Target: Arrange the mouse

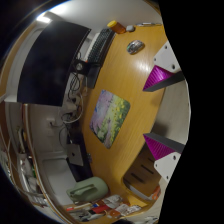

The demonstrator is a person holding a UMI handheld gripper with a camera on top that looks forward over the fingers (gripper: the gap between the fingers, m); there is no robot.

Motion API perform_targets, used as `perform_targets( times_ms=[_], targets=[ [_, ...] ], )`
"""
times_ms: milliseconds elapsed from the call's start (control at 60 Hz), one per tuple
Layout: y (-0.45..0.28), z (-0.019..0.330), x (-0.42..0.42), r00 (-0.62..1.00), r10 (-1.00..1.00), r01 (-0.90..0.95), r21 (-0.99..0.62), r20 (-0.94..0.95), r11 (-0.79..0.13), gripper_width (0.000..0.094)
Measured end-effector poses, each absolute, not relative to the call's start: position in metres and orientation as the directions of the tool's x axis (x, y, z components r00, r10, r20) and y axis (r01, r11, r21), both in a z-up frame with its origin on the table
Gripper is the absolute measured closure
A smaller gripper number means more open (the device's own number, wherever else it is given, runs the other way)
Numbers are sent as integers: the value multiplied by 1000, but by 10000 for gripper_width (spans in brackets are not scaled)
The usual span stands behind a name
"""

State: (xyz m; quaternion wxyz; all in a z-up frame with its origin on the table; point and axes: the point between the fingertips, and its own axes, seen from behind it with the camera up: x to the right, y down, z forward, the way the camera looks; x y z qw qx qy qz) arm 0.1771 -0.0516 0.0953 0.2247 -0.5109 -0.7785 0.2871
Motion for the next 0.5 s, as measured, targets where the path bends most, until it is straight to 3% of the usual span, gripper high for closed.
perform_targets(
  times_ms=[500],
  targets=[
    [128,82,144,-89,990,723,-677,109,139,72]
  ],
)
